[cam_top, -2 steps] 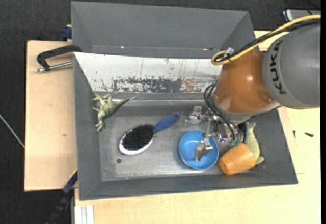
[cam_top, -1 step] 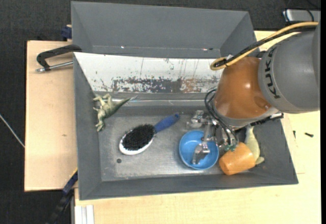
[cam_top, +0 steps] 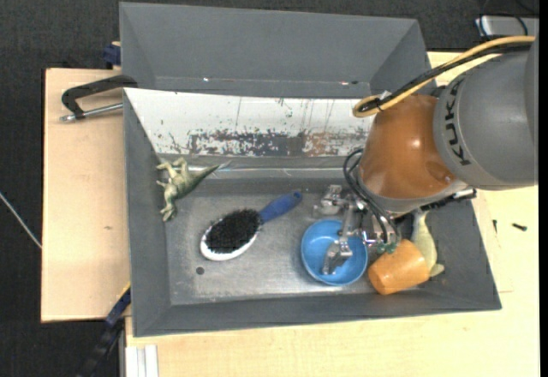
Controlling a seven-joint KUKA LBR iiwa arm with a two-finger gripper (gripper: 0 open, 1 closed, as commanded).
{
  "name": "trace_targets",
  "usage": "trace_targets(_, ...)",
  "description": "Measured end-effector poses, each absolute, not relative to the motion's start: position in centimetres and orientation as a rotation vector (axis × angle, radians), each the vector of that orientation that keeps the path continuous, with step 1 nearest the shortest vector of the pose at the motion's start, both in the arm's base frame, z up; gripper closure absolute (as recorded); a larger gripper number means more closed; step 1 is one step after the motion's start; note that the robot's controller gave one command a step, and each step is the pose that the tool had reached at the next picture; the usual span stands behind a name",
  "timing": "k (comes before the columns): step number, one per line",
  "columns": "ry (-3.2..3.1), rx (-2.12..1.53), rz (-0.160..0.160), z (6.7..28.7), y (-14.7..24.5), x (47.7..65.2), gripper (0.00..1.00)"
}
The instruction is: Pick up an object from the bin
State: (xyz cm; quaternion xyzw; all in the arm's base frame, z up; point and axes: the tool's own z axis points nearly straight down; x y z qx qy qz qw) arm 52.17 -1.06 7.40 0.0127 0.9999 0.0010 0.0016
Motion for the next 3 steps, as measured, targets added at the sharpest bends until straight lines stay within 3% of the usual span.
trace_targets(1, 3.127, 0.043, -0.001, 7.8, -1.2, 52.6, 1.0)
trace_targets(3, 3.133, 0.041, 0.001, 11.3, -1.1, 52.9, 1.0)
